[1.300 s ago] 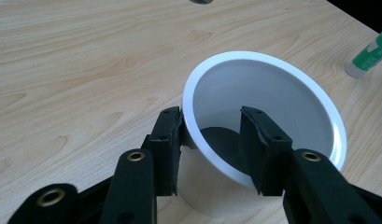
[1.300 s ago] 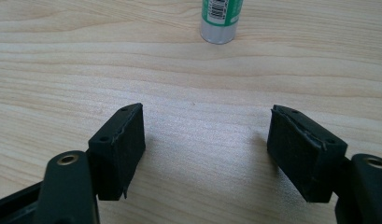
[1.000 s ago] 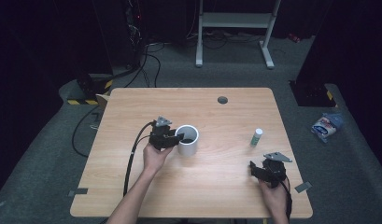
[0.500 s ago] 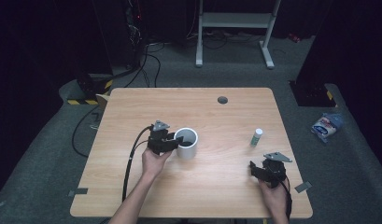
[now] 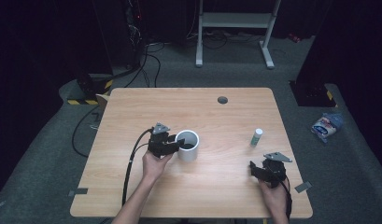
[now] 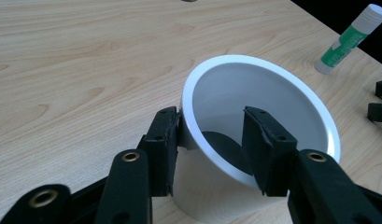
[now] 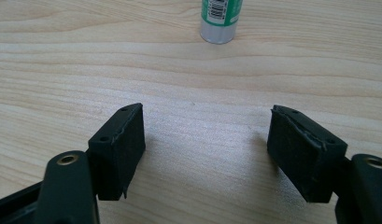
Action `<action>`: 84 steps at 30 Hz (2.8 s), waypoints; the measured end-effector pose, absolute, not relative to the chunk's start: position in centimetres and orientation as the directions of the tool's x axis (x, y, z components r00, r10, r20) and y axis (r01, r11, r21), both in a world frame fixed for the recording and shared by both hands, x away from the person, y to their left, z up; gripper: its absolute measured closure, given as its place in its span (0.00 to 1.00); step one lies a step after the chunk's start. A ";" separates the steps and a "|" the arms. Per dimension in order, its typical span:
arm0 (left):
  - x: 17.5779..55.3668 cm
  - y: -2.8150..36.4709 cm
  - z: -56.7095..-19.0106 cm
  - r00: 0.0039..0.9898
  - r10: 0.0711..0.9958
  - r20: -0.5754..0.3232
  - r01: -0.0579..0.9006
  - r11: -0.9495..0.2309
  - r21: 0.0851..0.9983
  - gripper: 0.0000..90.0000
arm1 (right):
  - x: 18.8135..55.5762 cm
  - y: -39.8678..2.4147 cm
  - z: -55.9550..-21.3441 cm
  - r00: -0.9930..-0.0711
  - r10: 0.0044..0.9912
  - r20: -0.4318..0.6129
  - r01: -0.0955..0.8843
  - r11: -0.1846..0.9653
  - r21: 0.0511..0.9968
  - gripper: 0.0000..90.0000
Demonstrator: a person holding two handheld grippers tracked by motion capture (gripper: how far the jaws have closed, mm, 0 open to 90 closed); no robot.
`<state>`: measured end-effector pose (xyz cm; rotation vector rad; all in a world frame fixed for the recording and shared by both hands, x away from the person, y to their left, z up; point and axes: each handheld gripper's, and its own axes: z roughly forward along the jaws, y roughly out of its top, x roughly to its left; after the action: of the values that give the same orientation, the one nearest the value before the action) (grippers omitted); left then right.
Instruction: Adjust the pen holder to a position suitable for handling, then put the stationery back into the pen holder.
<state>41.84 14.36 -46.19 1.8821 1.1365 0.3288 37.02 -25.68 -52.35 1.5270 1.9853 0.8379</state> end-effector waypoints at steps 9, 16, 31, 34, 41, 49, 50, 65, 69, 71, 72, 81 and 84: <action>41.7 14.3 -46.4 0.554 0.807 -0.205 0.570 -0.187 0.800 0.47 | 37.0 -25.7 -52.3 -0.249 0.968 -0.016 0.664 0.183 0.725 0.31; 41.5 15.0 -46.1 0.549 0.799 -0.245 0.562 -0.137 0.816 0.39 | 37.0 -25.6 -52.4 -0.245 0.969 -0.014 0.666 0.179 0.724 0.31; 38.9 19.8 -45.2 0.487 0.843 -0.229 0.500 -0.054 0.864 0.37 | 37.0 -25.7 -52.4 -0.247 0.969 -0.016 0.665 0.181 0.725 0.31; 38.5 20.9 -45.3 0.462 0.852 -0.245 0.500 -0.023 0.866 0.37 | 37.0 -25.7 -52.3 -0.246 0.969 -0.015 0.666 0.180 0.724 0.31; 37.9 22.3 -45.6 0.434 0.867 -0.245 0.507 -0.010 0.862 0.36 | 37.0 -25.6 -52.3 -0.245 0.969 -0.015 0.666 0.179 0.724 0.31; 37.4 23.9 -46.0 0.396 0.886 -0.241 0.509 0.006 0.861 0.36 | 37.0 -25.6 -52.3 -0.245 0.969 -0.015 0.666 0.179 0.724 0.31; 37.4 24.1 -46.1 0.392 0.888 -0.241 0.509 0.009 0.861 0.36 | 37.0 -25.6 -52.4 -0.245 0.969 -0.015 0.666 0.179 0.724 0.31; 37.5 26.7 -48.0 0.291 0.937 -0.195 0.553 0.001 0.833 0.35 | 37.0 -25.6 -52.3 -0.245 0.969 -0.014 0.666 0.179 0.724 0.31; 37.8 27.3 -48.8 0.262 0.945 -0.194 0.577 0.008 0.817 0.35 | 37.0 -25.7 -52.3 -0.246 0.969 -0.013 0.666 0.179 0.724 0.31; 37.8 27.5 -49.2 0.249 0.949 -0.193 0.586 0.011 0.810 0.35 | 37.0 -25.7 -52.3 -0.246 0.969 -0.013 0.666 0.178 0.724 0.31; 37.8 27.6 -49.4 0.245 0.951 -0.189 0.590 0.008 0.808 0.35 | 37.0 -25.7 -52.3 -0.246 0.969 -0.012 0.667 0.178 0.724 0.31; 38.3 27.4 -50.9 0.203 0.971 -0.126 0.620 -0.028 0.784 0.35 | 37.0 -25.7 -52.3 -0.245 0.969 -0.013 0.666 0.178 0.724 0.31; 38.5 27.1 -51.4 0.196 0.977 -0.089 0.631 -0.056 0.774 0.35 | 37.0 -25.7 -52.3 -0.246 0.969 -0.013 0.666 0.178 0.724 0.31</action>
<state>38.54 27.14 -51.41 1.7685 1.5133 0.6228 37.02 -25.65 -52.34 1.5344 1.9829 0.8380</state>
